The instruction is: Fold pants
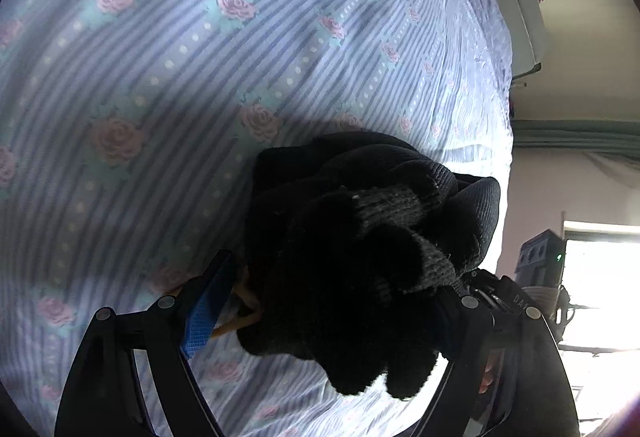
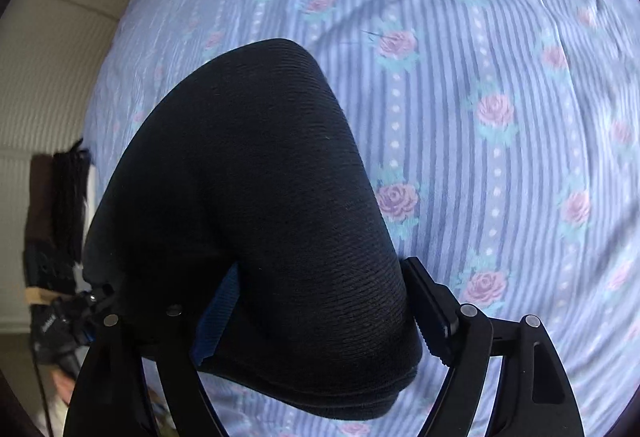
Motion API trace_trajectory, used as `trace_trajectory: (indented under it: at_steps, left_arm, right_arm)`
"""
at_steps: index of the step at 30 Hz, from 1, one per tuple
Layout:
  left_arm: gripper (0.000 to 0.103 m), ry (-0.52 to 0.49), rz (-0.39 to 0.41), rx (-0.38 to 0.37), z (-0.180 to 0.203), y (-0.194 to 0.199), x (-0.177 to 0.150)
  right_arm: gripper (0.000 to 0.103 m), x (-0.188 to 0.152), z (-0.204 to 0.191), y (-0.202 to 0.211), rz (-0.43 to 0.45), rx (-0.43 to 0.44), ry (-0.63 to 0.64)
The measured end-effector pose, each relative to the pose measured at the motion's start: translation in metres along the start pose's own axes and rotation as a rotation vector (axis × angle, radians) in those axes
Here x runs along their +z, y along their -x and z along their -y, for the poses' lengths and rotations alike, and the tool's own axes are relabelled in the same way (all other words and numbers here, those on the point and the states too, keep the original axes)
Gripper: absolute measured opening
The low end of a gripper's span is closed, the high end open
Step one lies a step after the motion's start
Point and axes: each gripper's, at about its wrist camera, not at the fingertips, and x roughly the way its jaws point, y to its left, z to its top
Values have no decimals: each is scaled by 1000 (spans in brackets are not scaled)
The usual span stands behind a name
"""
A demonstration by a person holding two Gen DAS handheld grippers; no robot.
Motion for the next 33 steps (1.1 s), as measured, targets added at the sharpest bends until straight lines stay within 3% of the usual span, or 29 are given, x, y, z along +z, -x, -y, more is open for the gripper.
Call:
trace_trajectory:
  at_steps: [5, 8, 11, 14, 18, 27, 33]
  left_arm:
    - [71, 41, -1, -33, -9, 1, -2]
    - [58, 9, -6, -11, -2, 10, -5]
    - [52, -18, -2, 30, 11, 17, -8]
    - [49, -48, 14, 48, 26, 25, -13]
    - [49, -82, 35, 12, 38, 50, -31]
    - [49, -192, 234, -55, 83, 161, -109]
    - [49, -227, 382, -30, 108, 242, -158]
  right_arm:
    - [73, -3, -5, 0, 21, -19, 2]
    - [64, -4, -11, 5, 9, -15, 7]
    - [54, -7, -21, 18, 15, -29, 48]
    - [50, -15, -34, 37, 52, -57, 109]
    - [49, -37, -42, 76, 131, -52, 134]
    - [49, -117, -85, 190, 347, 7, 190]
    - [49, -164, -127, 249, 446, 71, 272]
